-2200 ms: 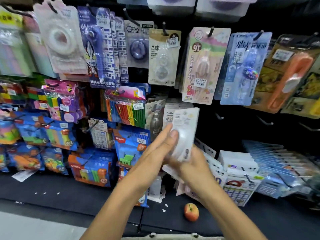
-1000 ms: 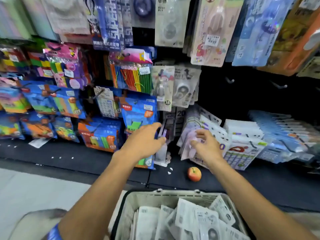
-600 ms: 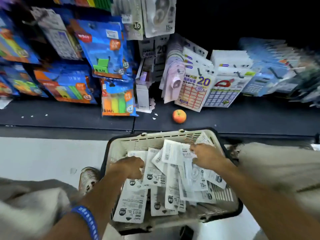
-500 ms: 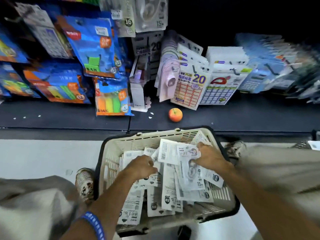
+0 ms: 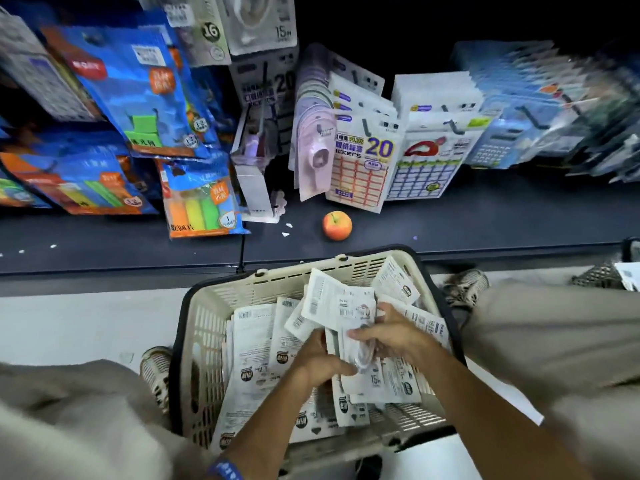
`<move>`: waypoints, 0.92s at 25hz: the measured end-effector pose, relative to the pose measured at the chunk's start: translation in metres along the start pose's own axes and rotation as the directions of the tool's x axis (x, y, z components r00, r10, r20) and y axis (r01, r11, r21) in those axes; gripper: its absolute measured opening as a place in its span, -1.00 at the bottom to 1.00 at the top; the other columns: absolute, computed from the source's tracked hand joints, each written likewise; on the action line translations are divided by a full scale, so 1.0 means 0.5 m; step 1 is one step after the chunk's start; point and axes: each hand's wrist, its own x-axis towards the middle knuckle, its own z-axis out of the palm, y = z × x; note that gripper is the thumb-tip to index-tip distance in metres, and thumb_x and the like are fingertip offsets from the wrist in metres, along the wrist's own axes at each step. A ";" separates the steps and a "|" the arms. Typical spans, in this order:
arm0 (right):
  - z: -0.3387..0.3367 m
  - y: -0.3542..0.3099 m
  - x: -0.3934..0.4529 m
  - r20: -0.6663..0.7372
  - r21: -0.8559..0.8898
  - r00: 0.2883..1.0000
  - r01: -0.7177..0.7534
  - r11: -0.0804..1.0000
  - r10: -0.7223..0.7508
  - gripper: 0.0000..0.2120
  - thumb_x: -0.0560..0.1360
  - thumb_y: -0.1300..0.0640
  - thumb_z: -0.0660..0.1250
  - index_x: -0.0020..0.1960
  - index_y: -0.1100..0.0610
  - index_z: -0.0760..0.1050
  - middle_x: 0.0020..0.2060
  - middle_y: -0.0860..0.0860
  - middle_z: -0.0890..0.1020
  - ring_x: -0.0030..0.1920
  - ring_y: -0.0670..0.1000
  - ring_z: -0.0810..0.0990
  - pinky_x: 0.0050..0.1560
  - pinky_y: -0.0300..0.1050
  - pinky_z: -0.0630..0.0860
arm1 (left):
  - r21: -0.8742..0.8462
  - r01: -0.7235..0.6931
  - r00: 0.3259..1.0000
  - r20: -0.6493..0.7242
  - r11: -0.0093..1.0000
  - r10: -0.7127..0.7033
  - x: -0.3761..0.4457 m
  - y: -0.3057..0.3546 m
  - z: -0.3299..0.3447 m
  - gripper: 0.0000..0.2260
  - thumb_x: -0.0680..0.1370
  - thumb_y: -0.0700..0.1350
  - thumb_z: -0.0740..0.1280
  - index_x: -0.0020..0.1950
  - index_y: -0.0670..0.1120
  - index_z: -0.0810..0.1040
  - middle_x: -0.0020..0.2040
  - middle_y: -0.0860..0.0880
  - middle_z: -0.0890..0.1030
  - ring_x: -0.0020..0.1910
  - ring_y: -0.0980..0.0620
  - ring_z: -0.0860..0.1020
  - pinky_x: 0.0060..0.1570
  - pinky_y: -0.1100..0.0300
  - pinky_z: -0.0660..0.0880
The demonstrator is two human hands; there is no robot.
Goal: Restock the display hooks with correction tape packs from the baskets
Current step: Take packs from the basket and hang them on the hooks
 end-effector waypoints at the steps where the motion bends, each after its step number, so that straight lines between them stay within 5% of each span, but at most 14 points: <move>1: 0.001 0.004 -0.004 0.020 -0.029 1.000 0.003 1.000 -0.003 -0.42 0.30 0.16 0.65 0.22 0.05 0.45 -0.01 -0.02 0.71 -0.11 -0.03 0.72 -0.28 -0.10 0.65 | -0.039 -0.010 1.000 0.015 0.999 0.011 -0.002 0.000 0.002 -0.33 0.33 -0.20 0.64 0.36 0.01 0.45 0.27 0.04 0.63 0.20 0.03 0.58 0.24 0.03 0.51; 4: 0.011 0.017 -0.006 0.079 -0.030 0.997 0.014 0.999 -0.011 -0.53 0.34 -0.02 0.61 0.18 0.07 0.57 -0.04 -0.03 0.75 -0.06 0.00 0.73 -0.17 -0.07 0.63 | -0.172 -0.038 0.999 0.027 0.984 0.044 -0.009 -0.003 0.000 -0.44 0.31 -0.03 0.66 0.21 0.15 0.49 0.10 0.21 0.64 0.06 0.18 0.57 0.09 0.10 0.52; 7: 0.004 0.021 -0.006 0.139 -0.014 0.988 0.066 0.998 -0.064 -0.60 0.41 -0.11 0.54 0.15 0.07 0.63 -0.02 0.00 0.76 0.05 0.07 0.72 0.17 0.08 0.60 | -0.253 -0.098 0.995 -0.061 0.963 0.085 -0.010 0.000 -0.012 -0.45 0.30 -0.19 0.65 0.19 0.10 0.53 0.10 0.13 0.70 0.07 0.14 0.63 0.06 0.09 0.57; 10: 0.006 0.006 -0.006 0.211 0.052 0.967 0.132 0.990 -0.140 -0.61 0.44 -0.10 0.52 0.18 0.07 0.63 0.04 0.02 0.75 0.06 0.07 0.70 0.10 0.01 0.55 | -0.254 -0.138 0.988 -0.102 0.957 0.115 -0.013 0.011 -0.050 -0.45 0.30 -0.30 0.61 0.16 0.10 0.52 -0.01 0.15 0.72 0.02 0.13 0.65 -0.15 0.19 0.55; 13: 0.024 -0.040 -0.021 0.085 0.241 0.953 0.264 0.934 -0.291 -0.48 0.41 0.04 0.57 0.31 -0.01 0.50 0.10 -0.02 0.71 0.07 0.03 0.71 -0.03 -0.08 0.58 | -0.140 -0.166 0.986 -0.035 0.976 0.162 -0.025 0.018 -0.091 -0.37 0.23 -0.27 0.62 0.22 0.08 0.53 0.03 0.11 0.73 0.07 0.09 0.66 0.00 0.14 0.61; 16: 0.024 -0.099 -0.040 0.096 0.107 0.879 0.458 0.882 -0.468 -0.49 0.35 0.15 0.61 0.26 -0.03 0.58 0.12 -0.04 0.70 0.14 0.02 0.68 -0.02 -0.19 0.61 | -0.048 -0.197 0.979 0.044 0.979 0.199 -0.053 0.016 -0.115 -0.34 0.20 -0.24 0.63 0.22 0.11 0.52 0.07 0.12 0.73 0.13 0.08 0.64 0.22 0.04 0.56; 20: 0.040 -0.160 -0.071 0.054 0.049 0.844 0.531 0.846 -0.533 -0.65 0.41 0.20 0.58 0.17 0.12 0.63 0.05 0.08 0.73 0.11 0.09 0.69 0.16 -0.04 0.62 | -0.115 -0.260 0.964 0.022 0.959 0.264 -0.085 0.016 -0.146 -0.43 0.30 -0.27 0.63 0.17 0.12 0.52 -0.01 0.19 0.74 0.02 0.19 0.68 -0.05 0.31 0.56; 23: 0.064 -0.224 -0.125 0.145 -0.029 0.777 0.622 0.783 -0.612 -0.75 0.42 0.15 0.57 0.08 0.00 0.65 -0.04 -0.03 0.76 -0.04 0.01 0.75 -0.03 -0.07 0.66 | -0.016 -0.328 0.943 0.048 0.945 0.328 -0.112 0.040 -0.174 -0.38 0.28 -0.27 0.62 0.18 0.19 0.47 0.03 0.13 0.74 0.02 0.16 0.69 -0.02 0.23 0.64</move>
